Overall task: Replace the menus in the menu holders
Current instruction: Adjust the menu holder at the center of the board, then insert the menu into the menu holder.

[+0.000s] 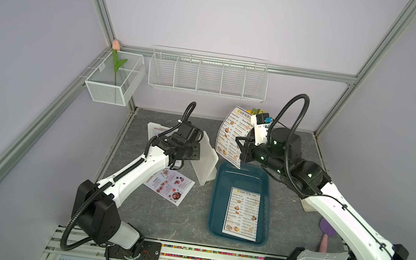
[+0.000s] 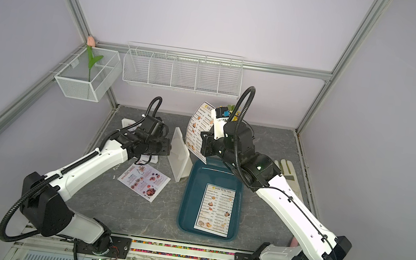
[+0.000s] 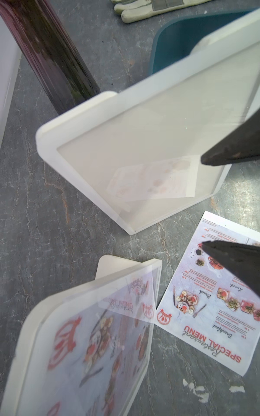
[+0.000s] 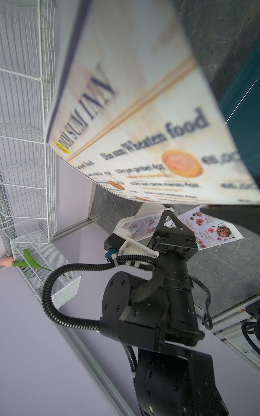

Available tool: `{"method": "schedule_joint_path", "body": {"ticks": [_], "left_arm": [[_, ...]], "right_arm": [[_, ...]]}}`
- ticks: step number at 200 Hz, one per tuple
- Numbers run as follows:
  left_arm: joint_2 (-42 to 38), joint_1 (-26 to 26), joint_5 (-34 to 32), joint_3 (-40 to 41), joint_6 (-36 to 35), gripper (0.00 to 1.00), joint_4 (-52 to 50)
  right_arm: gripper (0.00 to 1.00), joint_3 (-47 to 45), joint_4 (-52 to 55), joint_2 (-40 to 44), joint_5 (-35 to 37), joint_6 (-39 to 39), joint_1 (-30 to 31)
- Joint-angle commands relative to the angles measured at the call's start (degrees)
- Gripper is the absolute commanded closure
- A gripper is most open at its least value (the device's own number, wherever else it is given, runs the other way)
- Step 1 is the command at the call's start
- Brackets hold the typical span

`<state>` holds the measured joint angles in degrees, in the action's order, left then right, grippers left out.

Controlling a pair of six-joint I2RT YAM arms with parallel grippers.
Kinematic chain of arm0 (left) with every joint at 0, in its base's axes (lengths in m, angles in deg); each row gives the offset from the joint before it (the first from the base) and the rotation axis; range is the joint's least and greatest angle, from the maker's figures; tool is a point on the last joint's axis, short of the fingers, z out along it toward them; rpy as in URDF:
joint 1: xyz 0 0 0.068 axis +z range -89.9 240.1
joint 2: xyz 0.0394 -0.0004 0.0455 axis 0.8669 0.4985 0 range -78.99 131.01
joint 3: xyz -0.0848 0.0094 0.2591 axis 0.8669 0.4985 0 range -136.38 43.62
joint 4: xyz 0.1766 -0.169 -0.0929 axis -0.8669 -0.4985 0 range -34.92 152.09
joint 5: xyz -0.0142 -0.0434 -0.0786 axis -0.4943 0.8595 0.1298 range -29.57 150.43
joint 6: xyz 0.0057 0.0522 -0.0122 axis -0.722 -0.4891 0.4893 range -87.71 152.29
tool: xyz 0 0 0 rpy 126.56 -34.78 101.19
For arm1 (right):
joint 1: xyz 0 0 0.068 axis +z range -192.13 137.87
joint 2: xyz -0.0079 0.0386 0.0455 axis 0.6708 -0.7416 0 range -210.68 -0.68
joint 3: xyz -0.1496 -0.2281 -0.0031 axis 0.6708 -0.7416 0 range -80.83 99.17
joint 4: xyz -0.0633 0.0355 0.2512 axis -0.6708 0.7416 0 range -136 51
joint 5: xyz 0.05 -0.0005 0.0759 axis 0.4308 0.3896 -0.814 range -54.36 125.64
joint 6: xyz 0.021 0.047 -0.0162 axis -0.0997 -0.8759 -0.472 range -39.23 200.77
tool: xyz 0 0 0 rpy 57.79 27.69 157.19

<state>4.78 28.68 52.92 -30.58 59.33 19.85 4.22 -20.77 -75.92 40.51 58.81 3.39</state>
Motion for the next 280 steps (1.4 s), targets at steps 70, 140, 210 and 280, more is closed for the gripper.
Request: {"method": "schedule_joint_path", "body": {"ticks": [70, 140, 210, 280], "left_arm": [[-2.25, -0.18, -2.31, 0.72, 1.08, 0.42, -3.55], [-2.71, -0.19, -2.54, 1.2, 0.46, 0.42, -3.34], [-2.82, -0.18, -2.57, 1.06, 0.16, 0.42, -3.27], [-2.57, -0.16, -2.45, 1.12, 0.1, 0.43, -3.11]], "right_arm": [[0.93, -3.92, -3.79, -0.66, -5.17, -3.52, -3.37], [0.93, -4.06, -4.33, -0.64, -7.03, -3.8, -3.68], [0.93, -4.88, -3.35, -1.01, -6.35, -3.65, -3.81], [0.93, -4.83, -3.19, -1.19, -6.29, -3.38, -4.17]]}}
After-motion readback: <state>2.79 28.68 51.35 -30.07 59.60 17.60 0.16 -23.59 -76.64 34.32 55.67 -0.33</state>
